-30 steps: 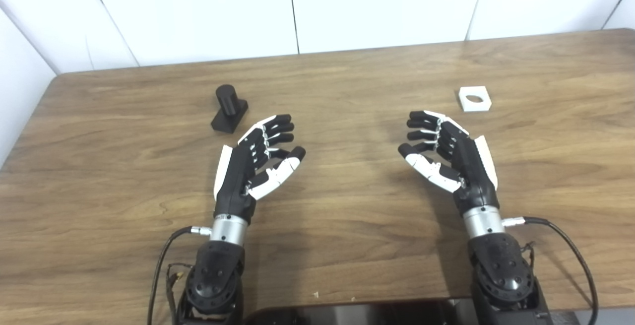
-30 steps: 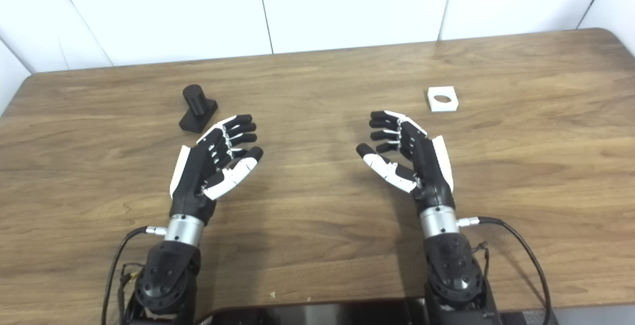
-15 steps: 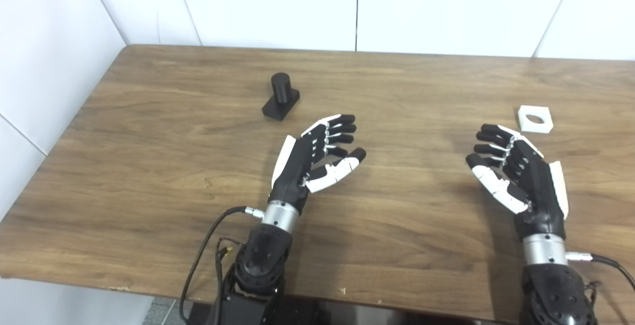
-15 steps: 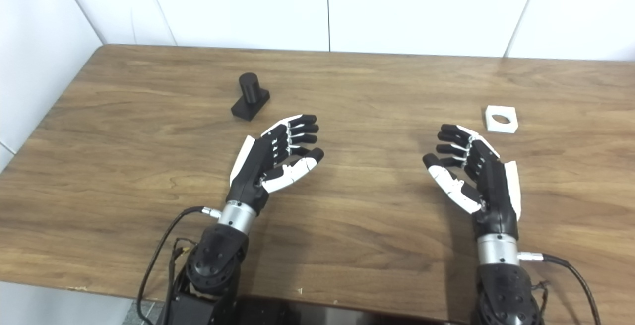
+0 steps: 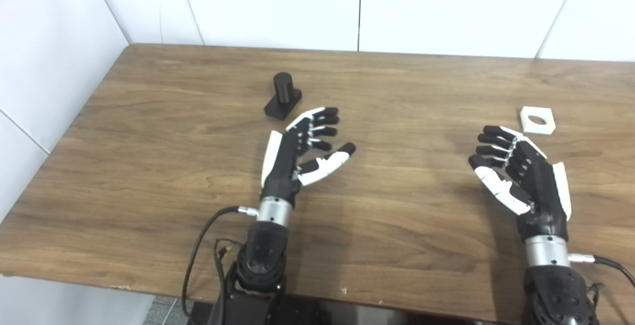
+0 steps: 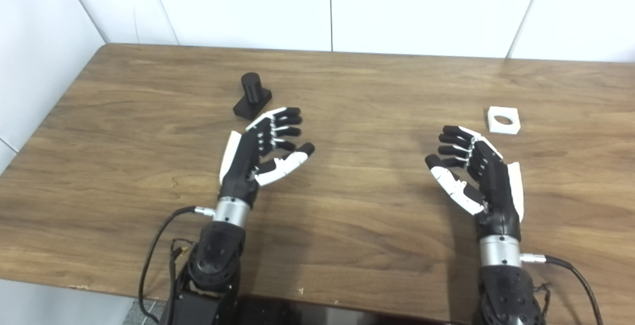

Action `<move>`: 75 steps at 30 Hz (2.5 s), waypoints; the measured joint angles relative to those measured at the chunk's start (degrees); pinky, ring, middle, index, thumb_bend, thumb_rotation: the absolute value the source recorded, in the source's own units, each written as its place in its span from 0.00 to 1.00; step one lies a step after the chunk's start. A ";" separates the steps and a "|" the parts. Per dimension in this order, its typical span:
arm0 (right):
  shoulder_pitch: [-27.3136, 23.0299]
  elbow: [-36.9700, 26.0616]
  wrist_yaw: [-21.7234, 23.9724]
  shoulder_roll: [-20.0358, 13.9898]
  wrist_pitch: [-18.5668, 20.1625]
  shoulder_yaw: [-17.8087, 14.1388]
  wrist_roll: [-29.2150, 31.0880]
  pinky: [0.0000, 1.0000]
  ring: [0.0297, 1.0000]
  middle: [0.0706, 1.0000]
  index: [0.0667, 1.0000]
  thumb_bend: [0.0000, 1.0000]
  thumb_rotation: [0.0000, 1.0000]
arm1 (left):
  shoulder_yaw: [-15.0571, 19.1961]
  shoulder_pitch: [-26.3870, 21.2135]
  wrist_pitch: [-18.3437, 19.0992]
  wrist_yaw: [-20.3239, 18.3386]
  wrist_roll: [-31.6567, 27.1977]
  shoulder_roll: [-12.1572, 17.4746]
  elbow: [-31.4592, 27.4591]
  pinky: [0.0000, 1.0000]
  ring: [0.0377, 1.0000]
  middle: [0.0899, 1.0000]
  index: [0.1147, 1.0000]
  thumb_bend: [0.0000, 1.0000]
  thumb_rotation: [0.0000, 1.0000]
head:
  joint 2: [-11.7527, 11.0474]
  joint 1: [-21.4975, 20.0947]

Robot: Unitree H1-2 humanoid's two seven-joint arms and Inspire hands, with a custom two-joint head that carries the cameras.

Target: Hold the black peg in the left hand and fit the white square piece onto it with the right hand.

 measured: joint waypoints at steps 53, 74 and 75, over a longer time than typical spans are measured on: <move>-0.10 -0.25 0.03 -1.22 0.02 -0.39 -0.16 0.58 0.64 0.66 0.67 0.62 0.33 | 3.05 -10.63 9.08 22.26 25.87 6.26 17.92 1.00 1.00 0.99 0.67 0.82 0.40 | -0.09 -1.41; -0.11 -0.73 -0.04 -1.07 0.09 -0.08 -0.27 0.56 0.64 0.67 0.67 0.61 0.32 | -1.19 -14.08 14.52 20.98 26.05 9.23 22.27 1.00 1.00 0.96 0.55 0.83 0.42 | -0.17 -1.67; -0.11 -0.73 -0.04 -1.06 0.09 -0.07 -0.31 0.56 0.63 0.67 0.67 0.61 0.32 | -1.44 -14.41 14.67 20.90 26.05 9.50 22.74 1.00 1.00 0.96 0.55 0.83 0.42 | -0.18 -1.67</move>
